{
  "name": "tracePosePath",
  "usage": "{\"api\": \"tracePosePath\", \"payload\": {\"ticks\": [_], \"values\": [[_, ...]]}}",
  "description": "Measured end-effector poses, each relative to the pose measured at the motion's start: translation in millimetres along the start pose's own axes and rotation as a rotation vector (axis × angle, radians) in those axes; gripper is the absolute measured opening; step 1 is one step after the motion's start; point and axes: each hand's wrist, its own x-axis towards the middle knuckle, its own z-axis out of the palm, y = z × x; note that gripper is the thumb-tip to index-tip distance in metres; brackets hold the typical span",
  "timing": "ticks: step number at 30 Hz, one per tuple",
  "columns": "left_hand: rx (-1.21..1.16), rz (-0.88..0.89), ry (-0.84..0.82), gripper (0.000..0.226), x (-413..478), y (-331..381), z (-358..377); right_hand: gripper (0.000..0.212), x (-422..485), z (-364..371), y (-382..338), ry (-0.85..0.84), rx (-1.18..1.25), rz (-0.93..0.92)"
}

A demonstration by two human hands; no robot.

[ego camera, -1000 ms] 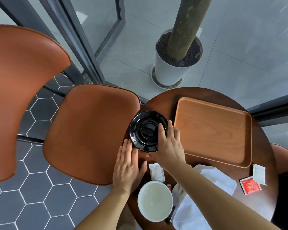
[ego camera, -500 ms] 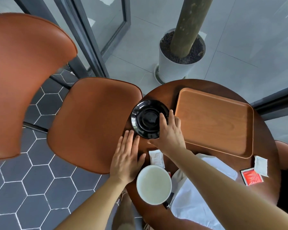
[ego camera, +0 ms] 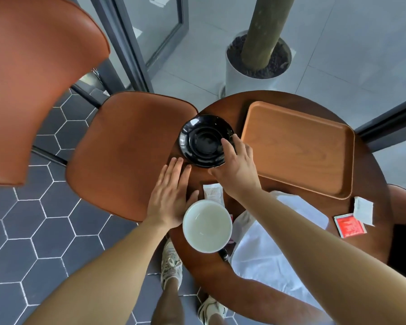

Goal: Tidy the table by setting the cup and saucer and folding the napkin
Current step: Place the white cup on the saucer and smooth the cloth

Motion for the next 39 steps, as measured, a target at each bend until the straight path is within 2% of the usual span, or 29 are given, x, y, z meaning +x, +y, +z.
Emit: {"api": "tracePosePath", "payload": {"ticks": [2,5,8,13,18,22,27,39], "values": [[-0.002,-0.003,-0.012,0.070,0.0,0.4,-2.3,0.065,-16.0,-7.9,0.7,0.050,0.059,0.000],[-0.016,-0.002,-0.015,0.070,-0.9,1.5,-4.3,0.031,-48.9,-17.9,4.9,0.145,0.149,-0.027],[-0.023,0.009,-0.003,0.069,-1.3,1.5,-5.0,0.007,-87.9,-23.6,9.6,0.205,0.259,0.022],[-0.019,0.006,-0.003,0.070,-1.1,0.2,-3.4,0.021,-155.2,-21.3,12.1,0.188,0.361,0.157],[-0.035,0.006,0.007,0.071,-0.5,0.2,-2.9,0.025,-184.7,-6.0,6.5,-0.055,0.336,0.277],[-0.040,0.007,0.025,0.070,-1.3,0.4,-3.9,0.030,-188.8,4.4,4.7,-0.146,0.321,0.336],[-0.058,0.005,0.041,0.069,-1.3,1.7,-5.4,0.013,-186.0,11.7,2.3,-0.121,0.331,0.316],[-0.076,0.004,0.047,0.071,-1.8,1.4,-4.3,0.016,-184.5,6.3,4.2,-0.027,0.388,0.246]]}}
